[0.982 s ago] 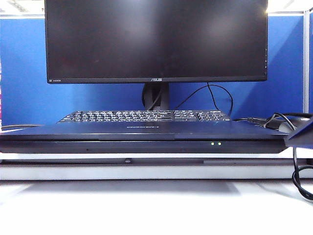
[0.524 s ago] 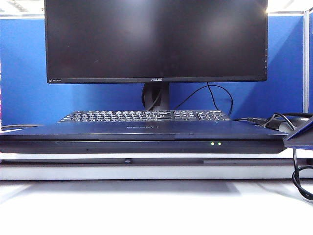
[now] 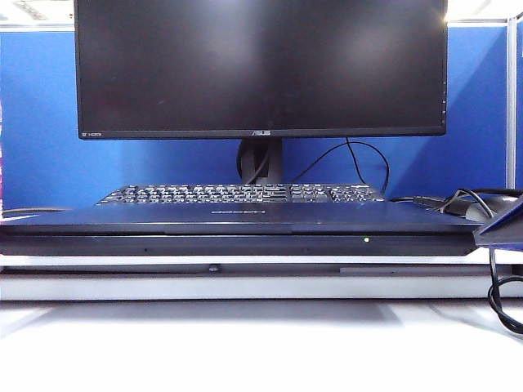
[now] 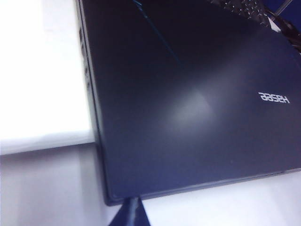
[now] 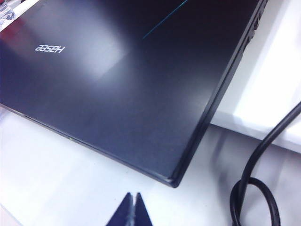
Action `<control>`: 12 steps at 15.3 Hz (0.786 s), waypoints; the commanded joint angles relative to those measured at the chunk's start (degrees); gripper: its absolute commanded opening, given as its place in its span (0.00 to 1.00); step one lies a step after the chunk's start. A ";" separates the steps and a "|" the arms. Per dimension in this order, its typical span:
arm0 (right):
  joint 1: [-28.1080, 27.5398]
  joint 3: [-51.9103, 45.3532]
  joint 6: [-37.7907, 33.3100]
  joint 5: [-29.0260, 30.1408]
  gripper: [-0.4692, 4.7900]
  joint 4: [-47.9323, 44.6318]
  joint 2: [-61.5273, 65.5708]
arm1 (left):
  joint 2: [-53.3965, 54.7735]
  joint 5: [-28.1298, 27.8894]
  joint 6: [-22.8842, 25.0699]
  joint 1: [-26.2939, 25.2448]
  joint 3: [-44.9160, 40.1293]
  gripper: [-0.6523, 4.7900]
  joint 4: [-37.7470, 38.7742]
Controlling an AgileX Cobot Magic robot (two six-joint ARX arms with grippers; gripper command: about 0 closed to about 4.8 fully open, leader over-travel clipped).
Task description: Open the lid of the black laptop.
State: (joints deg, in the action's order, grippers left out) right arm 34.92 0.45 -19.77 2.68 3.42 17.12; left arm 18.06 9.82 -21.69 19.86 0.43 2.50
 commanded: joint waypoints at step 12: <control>-0.02 -0.15 -0.81 -2.67 0.08 -2.40 0.07 | -0.02 -2.29 0.44 -0.11 0.00 0.12 -3.89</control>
State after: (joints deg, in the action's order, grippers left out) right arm 34.92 0.45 -20.32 0.95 1.98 17.12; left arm 18.06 9.17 -21.50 19.90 0.43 1.98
